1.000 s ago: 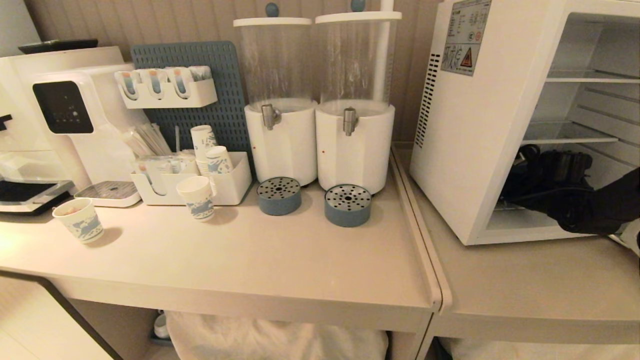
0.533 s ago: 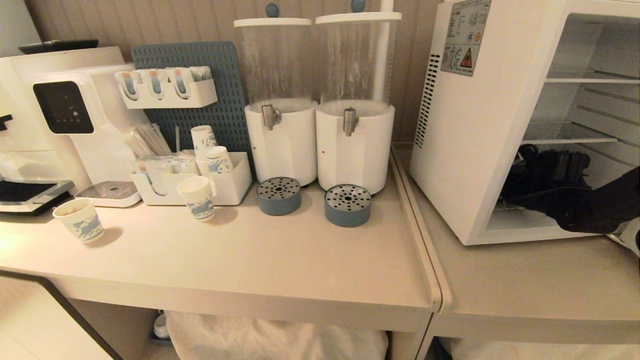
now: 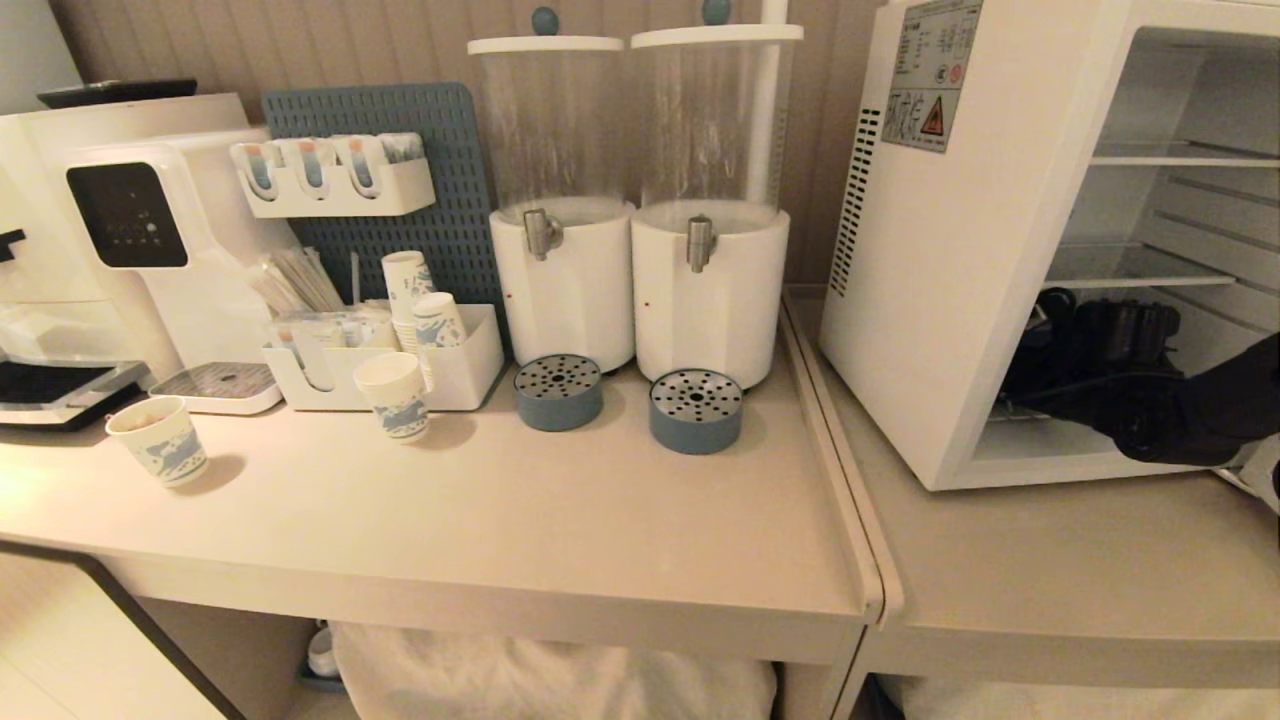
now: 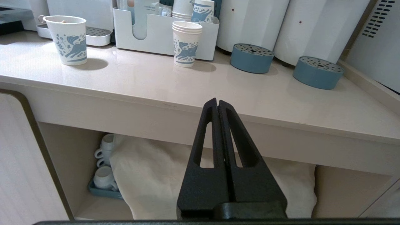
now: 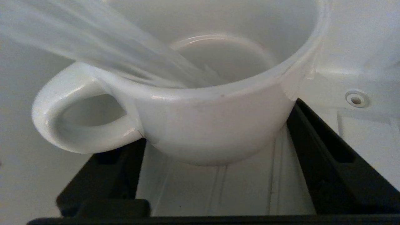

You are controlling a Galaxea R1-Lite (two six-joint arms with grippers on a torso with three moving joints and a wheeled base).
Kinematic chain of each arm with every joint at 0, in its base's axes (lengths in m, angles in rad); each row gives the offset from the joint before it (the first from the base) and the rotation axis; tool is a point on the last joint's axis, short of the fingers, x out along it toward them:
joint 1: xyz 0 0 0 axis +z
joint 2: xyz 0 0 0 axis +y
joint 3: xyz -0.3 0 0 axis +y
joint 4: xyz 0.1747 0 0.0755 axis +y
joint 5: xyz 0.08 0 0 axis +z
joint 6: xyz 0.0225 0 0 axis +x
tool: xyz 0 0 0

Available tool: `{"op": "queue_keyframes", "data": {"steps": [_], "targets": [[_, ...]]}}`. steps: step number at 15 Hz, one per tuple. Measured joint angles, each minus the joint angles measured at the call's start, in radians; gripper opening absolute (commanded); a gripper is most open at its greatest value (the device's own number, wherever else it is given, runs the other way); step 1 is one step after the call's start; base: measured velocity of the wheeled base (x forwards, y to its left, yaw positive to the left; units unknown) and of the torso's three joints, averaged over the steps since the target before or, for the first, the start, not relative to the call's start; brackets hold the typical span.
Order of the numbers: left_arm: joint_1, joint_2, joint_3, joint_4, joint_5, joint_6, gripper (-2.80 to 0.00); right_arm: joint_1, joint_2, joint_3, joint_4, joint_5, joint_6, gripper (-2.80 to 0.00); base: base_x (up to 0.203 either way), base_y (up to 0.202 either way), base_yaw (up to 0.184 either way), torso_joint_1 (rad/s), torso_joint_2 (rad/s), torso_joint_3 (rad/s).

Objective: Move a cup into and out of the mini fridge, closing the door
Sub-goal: Take the ceramic cup out of the freezer

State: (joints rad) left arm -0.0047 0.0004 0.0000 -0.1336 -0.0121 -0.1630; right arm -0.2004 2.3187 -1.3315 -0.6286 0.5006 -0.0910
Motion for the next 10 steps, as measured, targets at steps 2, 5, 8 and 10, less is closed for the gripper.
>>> {"op": "queue_keyframes", "data": {"steps": [2, 5, 8, 10], "targets": [[0.0, 0.0, 0.0, 0.0, 0.0, 0.0, -2.8, -0.001, 0.001, 0.0, -0.002, 0.0, -0.001, 0.0, 0.0, 0.0, 0.0, 0.0, 0.0, 0.0], [0.0, 0.0, 0.0, 0.0, 0.0, 0.0, -2.8, -0.006, 0.002, 0.002, -0.004, -0.003, -0.008, 0.0, 0.0, 0.0, 0.0, 0.0, 0.0, 0.0], [0.0, 0.0, 0.0, 0.0, 0.0, 0.0, -2.8, -0.007, 0.003, -0.003, 0.0, -0.003, -0.012, 0.0, 0.0, 0.0, 0.0, 0.0, 0.0, 0.0], [0.0, 0.0, 0.0, 0.0, 0.0, 0.0, -2.8, 0.0, 0.004, -0.022, 0.012, -0.006, -0.012, 0.0, 0.0, 0.0, 0.0, 0.0, 0.0, 0.0]]}}
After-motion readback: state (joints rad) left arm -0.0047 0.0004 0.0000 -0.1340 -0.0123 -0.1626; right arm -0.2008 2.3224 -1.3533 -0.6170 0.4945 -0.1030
